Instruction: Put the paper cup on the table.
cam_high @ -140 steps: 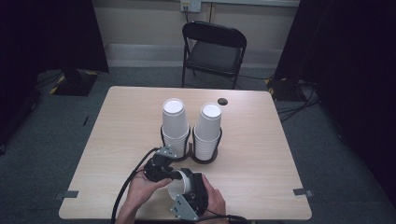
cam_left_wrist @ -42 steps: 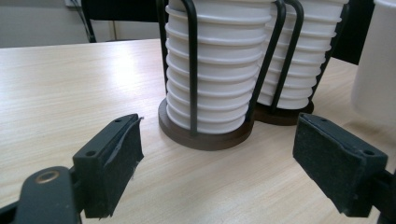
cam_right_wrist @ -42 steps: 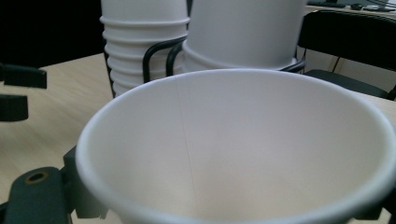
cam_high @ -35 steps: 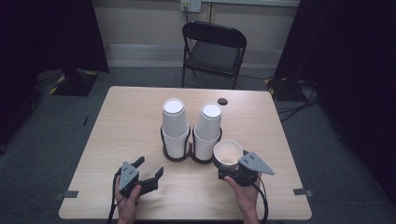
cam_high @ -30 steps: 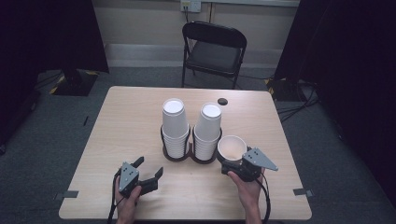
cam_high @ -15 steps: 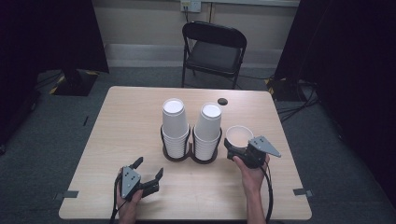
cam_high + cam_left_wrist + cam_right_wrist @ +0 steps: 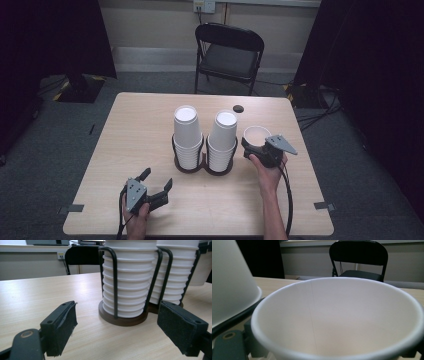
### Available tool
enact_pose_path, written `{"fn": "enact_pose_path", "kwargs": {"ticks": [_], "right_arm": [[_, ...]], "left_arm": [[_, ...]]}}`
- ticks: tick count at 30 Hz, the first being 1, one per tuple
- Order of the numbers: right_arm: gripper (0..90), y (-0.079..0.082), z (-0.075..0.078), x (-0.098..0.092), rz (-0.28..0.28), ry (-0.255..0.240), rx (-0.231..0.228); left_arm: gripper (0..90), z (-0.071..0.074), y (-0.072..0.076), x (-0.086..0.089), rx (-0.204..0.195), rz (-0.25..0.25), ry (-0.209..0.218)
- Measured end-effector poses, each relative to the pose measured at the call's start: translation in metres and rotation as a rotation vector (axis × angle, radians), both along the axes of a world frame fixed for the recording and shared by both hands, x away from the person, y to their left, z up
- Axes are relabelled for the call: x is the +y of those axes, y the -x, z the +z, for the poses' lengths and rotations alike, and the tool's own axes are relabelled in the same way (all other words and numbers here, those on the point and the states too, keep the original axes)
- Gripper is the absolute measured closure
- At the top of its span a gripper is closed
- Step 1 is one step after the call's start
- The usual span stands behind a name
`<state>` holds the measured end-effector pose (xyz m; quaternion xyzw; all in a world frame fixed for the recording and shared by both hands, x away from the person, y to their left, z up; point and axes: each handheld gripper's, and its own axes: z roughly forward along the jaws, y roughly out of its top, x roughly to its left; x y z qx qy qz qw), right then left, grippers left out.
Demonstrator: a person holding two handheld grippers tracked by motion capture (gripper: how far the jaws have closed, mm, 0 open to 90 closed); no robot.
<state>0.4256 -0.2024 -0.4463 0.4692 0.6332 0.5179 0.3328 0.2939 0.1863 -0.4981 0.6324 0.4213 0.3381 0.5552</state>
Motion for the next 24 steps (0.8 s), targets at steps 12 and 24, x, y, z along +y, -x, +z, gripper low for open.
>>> {"fn": "enact_pose_path", "kwargs": {"ticks": [12, 24], "right_arm": [[10.7, -0.024, -0.02, -0.004, -0.017, -0.031, 0.01], [10.6, -0.028, -0.029, 0.0, -0.011, -0.029, 0.016]], "left_arm": [[15.7, 0.0, 0.002, -0.002, -0.015, 0.011, -0.019], [15.8, 0.0, 0.003, -0.003, -0.025, 0.015, -0.027]]}}
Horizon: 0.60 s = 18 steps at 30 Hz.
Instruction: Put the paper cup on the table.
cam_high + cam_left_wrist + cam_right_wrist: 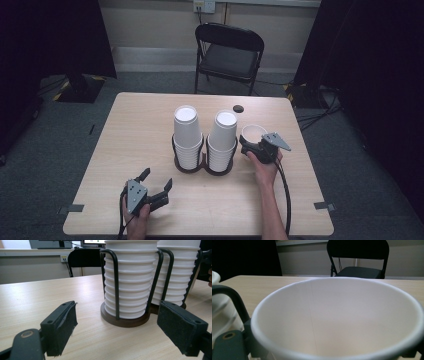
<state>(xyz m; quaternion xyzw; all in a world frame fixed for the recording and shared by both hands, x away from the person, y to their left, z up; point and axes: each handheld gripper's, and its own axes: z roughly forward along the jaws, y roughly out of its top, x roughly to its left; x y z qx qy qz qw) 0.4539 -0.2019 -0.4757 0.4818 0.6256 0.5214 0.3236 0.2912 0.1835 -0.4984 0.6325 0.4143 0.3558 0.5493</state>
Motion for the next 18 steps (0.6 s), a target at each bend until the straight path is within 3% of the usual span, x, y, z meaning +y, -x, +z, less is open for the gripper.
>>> {"fn": "enact_pose_path", "kwargs": {"ticks": [6, 18], "right_arm": [[10.5, -0.0002, -0.0032, 0.0019, 0.006, -0.003, 0.009], [10.0, 0.0035, -0.0015, 0.0, 0.003, 0.048, 0.045]], "left_arm": [[15.8, 0.0, -0.0002, 0.0012, 0.003, -0.002, 0.008], [15.8, -0.0003, 0.0001, 0.0014, 0.002, 0.001, 0.021]]}}
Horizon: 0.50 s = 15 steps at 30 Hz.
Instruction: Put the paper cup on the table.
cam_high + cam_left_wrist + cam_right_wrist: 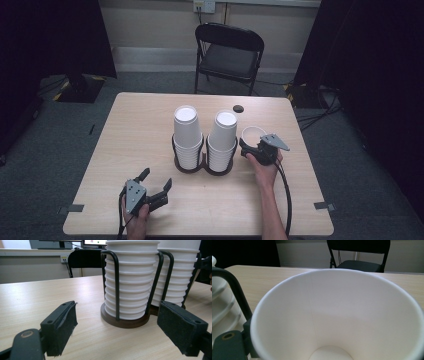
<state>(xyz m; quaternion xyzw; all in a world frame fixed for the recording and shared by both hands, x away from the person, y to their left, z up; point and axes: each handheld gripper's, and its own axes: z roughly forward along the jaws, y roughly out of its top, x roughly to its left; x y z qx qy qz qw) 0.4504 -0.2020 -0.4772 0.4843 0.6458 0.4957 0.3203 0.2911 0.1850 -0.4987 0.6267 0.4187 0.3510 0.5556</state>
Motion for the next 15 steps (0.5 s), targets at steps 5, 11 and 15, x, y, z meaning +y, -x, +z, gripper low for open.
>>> {"fn": "enact_pose_path", "kwargs": {"ticks": [5, 11, 15], "right_arm": [[9.8, 0.0003, 0.0009, -0.0004, 0.008, 0.015, 0.017], [11.3, -0.001, -0.0027, -0.0013, 0.007, 0.023, 0.067], [12.0, -0.0019, -0.0043, -0.0013, 0.009, 0.028, 0.086]], "left_arm": [[15.8, 0.0001, -0.0001, 0.0003, -0.001, -0.002, -0.004], [15.9, 0.0001, 0.0001, 0.0001, -0.004, -0.004, -0.007], [15.9, 0.0001, 0.0001, 0.0001, -0.004, -0.005, -0.006]]}}
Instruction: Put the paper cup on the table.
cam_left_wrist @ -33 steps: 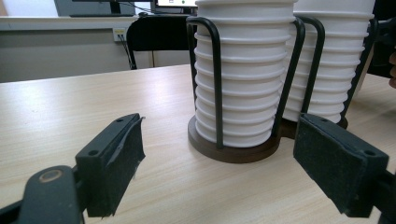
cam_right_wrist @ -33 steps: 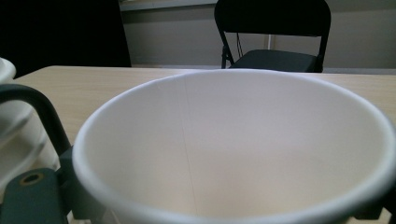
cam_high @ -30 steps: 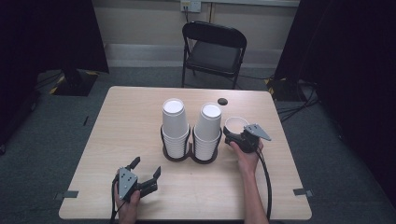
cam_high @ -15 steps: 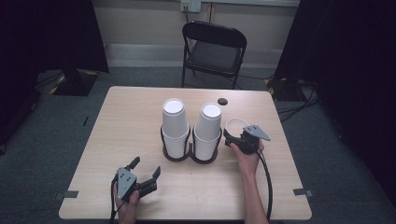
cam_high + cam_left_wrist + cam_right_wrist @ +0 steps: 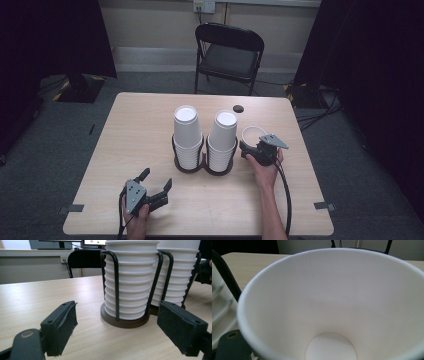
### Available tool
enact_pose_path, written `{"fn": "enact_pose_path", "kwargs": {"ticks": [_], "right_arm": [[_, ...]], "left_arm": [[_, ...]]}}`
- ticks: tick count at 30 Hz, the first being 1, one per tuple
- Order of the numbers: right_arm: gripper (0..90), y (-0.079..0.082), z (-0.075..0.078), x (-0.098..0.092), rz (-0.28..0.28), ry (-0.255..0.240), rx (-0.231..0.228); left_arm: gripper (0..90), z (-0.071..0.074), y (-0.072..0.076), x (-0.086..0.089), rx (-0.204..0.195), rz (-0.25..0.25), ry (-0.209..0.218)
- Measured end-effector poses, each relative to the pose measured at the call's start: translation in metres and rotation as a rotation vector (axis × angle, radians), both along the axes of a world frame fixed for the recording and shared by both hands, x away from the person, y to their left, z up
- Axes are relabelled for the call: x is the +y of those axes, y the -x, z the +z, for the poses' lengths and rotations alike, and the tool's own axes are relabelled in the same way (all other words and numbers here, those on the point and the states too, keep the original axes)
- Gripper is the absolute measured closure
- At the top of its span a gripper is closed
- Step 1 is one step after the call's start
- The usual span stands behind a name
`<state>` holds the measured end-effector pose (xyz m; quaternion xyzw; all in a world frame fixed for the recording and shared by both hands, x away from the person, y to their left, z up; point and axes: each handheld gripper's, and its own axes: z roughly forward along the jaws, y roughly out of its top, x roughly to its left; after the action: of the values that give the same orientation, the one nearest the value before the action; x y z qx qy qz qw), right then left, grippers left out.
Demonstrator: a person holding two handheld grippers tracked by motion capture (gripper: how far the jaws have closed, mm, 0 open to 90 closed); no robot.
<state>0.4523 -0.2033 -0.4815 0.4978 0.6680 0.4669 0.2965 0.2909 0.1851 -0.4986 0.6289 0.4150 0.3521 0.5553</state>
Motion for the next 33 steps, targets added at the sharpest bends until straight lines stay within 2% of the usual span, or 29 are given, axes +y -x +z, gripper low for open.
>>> {"fn": "enact_pose_path", "kwargs": {"ticks": [20, 24, 30, 33], "right_arm": [[13.1, 0.001, -0.009, -0.004, 0.0, 0.022, 0.133], [13.2, 0.005, -0.005, -0.003, -0.004, 0.035, 0.125], [13.3, 0.008, -0.003, -0.005, -0.005, 0.03, 0.14], [13.7, 0.011, -0.002, -0.005, -0.024, 0.039, 0.128]], "left_arm": [[15.9, 0.0, 0.0, 0.0, 0.005, 0.004, 0.001], [15.9, 0.0, 0.0, 0.0, -0.001, 0.001, -0.006], [15.9, 0.0, 0.0, 0.0, 0.0, 0.005, -0.004], [15.9, 0.0, 0.0, -0.001, -0.003, 0.001, -0.005]]}}
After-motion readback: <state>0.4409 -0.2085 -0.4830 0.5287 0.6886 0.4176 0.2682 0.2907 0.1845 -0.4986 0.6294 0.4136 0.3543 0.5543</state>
